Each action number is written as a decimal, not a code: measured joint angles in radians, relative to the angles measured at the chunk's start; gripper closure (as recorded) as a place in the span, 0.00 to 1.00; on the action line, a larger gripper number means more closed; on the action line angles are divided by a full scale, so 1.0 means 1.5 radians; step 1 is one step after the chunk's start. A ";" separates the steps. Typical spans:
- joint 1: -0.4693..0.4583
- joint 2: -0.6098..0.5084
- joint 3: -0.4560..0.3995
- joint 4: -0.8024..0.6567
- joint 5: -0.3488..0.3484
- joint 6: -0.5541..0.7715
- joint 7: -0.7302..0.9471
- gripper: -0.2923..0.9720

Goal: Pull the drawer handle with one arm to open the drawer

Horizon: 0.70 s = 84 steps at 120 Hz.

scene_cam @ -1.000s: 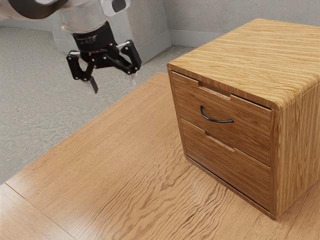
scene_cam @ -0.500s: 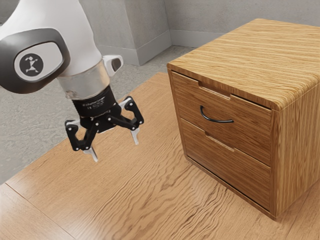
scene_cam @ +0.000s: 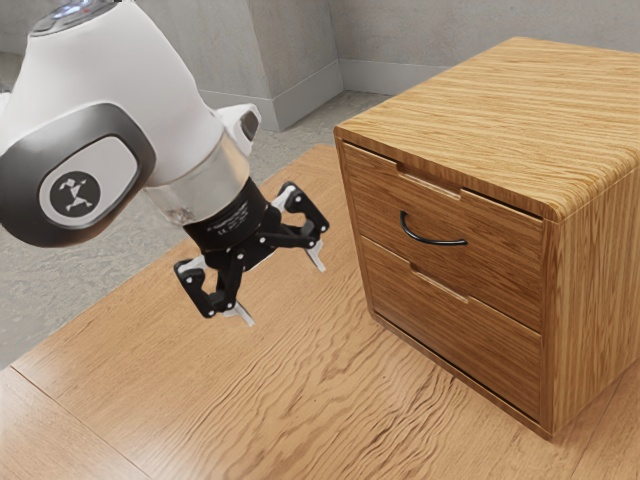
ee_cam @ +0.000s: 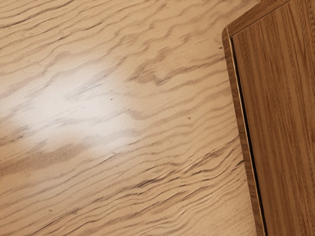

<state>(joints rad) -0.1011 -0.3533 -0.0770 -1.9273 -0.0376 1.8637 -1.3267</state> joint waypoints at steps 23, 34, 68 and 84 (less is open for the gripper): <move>0.004 0.039 0.002 0.018 0.003 0.054 -0.033 0.23; 0.002 0.048 0.001 0.025 0.006 0.071 -0.046 0.23; -0.005 0.110 -0.004 0.062 0.003 0.119 -0.073 0.23; -0.005 0.122 -0.007 0.064 0.003 0.140 -0.080 0.23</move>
<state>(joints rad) -0.1092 -0.1700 -0.0879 -1.8310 -0.0333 2.0730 -1.4473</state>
